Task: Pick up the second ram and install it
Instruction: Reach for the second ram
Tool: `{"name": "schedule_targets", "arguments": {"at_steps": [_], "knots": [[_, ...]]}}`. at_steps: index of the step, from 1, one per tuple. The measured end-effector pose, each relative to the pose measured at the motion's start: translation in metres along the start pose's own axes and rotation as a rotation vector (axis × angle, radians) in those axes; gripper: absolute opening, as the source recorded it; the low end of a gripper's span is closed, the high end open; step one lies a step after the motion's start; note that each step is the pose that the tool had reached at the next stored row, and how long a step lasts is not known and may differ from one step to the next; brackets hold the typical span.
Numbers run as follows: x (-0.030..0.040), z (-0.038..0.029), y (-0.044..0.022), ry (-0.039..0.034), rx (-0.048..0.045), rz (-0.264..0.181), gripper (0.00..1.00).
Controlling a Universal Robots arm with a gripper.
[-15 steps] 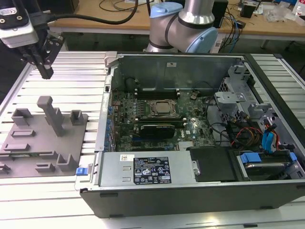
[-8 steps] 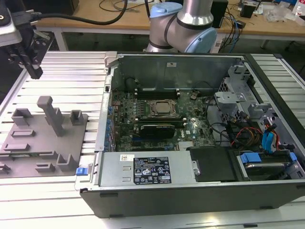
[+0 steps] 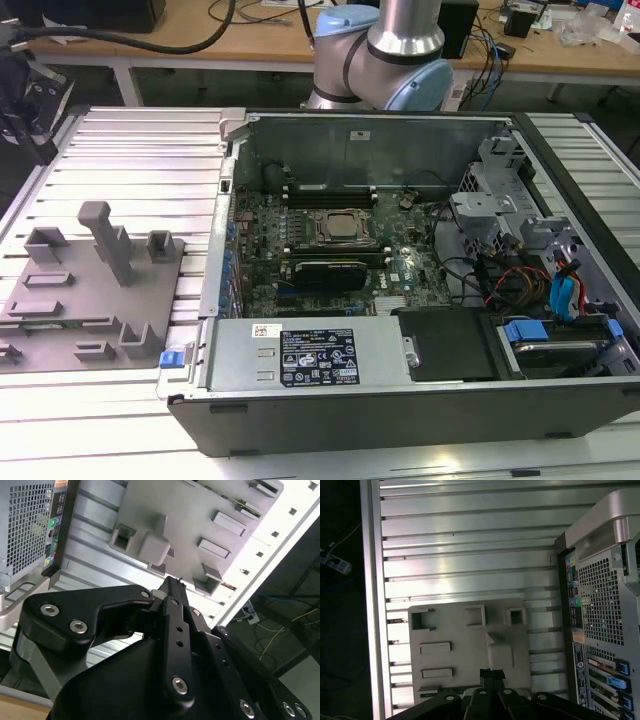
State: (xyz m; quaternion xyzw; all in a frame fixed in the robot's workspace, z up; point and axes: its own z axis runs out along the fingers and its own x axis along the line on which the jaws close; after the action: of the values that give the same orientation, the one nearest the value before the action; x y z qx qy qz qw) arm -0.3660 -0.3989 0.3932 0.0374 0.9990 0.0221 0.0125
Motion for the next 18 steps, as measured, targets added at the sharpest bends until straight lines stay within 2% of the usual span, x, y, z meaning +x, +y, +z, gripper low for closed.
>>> {"name": "schedule_targets", "arguments": {"at_steps": [2, 6, 10, 14, 18], "knots": [[0.0055, -0.0001, -0.0004, 0.0001, 0.0001, 0.000, 0.11], [0.0083, 0.0000, -0.0025, 0.0001, 0.0000, 0.000, 0.11], [0.0084, -0.0002, -0.0111, 0.0001, 0.0000, 0.000, 0.11], [0.0083, -0.0003, -0.0166, 0.0001, 0.0001, 0.000, 0.11], [0.0076, -0.0003, -0.0262, 0.0000, 0.0000, 0.000, 0.11]]}}
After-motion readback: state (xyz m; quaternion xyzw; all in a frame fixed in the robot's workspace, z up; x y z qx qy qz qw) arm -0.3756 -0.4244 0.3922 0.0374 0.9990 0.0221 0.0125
